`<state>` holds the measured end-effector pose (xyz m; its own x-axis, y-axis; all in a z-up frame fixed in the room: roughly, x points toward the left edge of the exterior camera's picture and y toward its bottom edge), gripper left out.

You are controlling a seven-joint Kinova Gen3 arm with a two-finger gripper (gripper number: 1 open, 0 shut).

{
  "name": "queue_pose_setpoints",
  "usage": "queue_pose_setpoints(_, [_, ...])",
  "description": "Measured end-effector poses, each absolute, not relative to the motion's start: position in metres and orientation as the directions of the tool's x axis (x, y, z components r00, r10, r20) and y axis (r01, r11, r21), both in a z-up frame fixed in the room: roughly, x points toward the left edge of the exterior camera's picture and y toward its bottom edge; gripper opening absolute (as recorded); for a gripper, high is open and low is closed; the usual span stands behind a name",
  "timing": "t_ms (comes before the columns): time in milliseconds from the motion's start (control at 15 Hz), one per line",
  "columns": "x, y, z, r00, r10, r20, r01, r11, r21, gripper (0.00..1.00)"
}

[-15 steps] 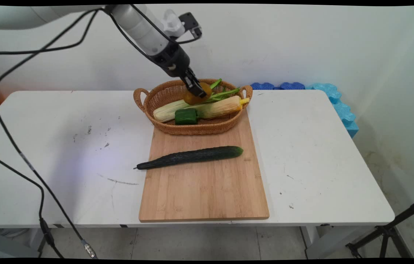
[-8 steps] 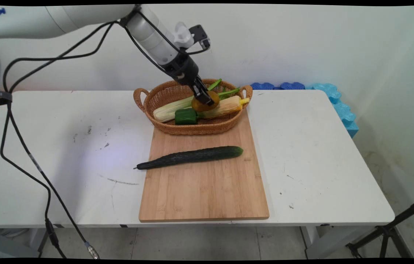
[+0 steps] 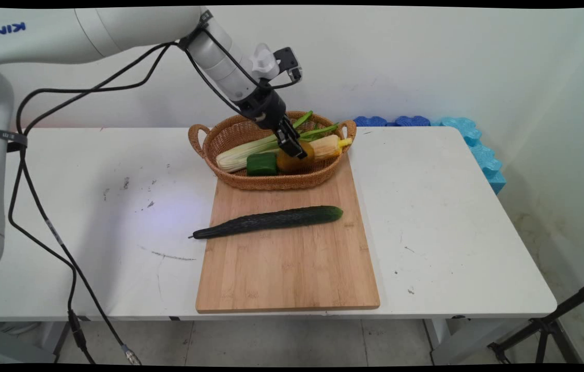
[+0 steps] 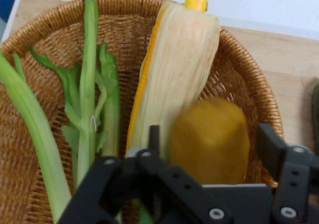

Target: Place the picked object in the vegetable basket

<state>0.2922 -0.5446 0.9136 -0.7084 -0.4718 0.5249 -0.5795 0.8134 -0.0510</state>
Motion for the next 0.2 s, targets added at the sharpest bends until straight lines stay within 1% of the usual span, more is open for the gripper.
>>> queue_pose_setpoints(200, [0.2906, -0.5447, 0.912, -0.716, -0.456, 0.529, -0.569, 0.82, -0.064, 1.0])
